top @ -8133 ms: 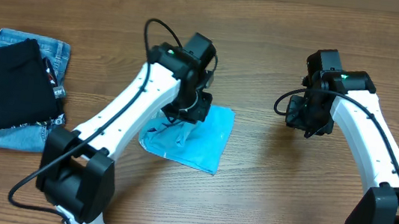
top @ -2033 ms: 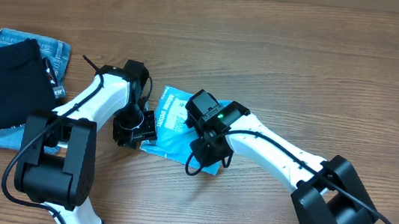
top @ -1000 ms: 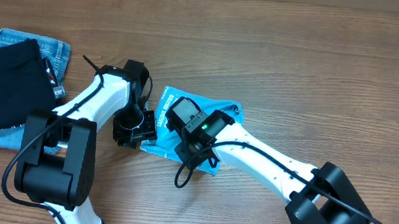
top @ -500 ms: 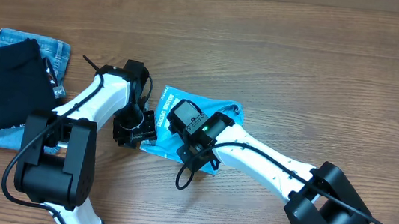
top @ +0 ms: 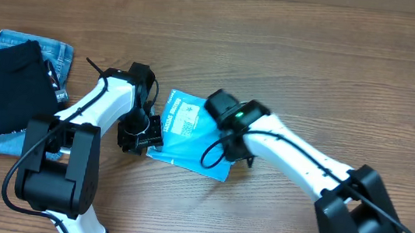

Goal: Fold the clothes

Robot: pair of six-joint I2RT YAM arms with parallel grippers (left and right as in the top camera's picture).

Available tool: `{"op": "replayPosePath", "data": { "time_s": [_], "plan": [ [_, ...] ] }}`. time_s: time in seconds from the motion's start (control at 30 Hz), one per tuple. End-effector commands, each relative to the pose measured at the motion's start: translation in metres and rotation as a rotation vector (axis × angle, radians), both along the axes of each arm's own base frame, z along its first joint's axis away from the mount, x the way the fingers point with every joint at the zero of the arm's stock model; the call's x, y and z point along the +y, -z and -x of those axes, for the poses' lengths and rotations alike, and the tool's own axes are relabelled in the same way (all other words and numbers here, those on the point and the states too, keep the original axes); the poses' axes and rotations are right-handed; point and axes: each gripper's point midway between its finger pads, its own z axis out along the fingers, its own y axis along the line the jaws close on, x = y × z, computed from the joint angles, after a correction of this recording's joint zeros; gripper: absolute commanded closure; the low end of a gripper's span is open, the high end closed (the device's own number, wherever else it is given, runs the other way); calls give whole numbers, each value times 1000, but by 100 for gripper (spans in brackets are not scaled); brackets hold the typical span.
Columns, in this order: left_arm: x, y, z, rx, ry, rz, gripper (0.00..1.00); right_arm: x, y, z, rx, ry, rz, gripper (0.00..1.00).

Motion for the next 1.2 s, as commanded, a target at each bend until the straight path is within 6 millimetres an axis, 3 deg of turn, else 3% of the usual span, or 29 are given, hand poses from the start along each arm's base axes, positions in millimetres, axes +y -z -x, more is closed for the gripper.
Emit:
{"op": "replayPosePath", "data": {
  "time_s": [0.0,0.13,0.47,0.7,0.87,0.97,1.17],
  "plan": [
    [1,4,4,11,25,-12,46,-15,-18,-10,-50,93,5,96],
    [1,4,4,12,25,-12,46,-20,-16,3,15,94,13,96],
    [9,3,11,39,33,-54,47,-1,-14,44,246,-17,-110,94],
    [9,3,11,38,33,-54,47,-8,-14,35,185,73,-68,94],
    [9,3,11,41,34,-55,47,-13,-15,42,209,107,-47,84],
    [9,3,11,41,34,-55,48,-19,-16,46,217,137,-18,84],
    [11,1,9,27,44,-61,56,-23,-19,32,144,156,-6,85]
  ]
}}
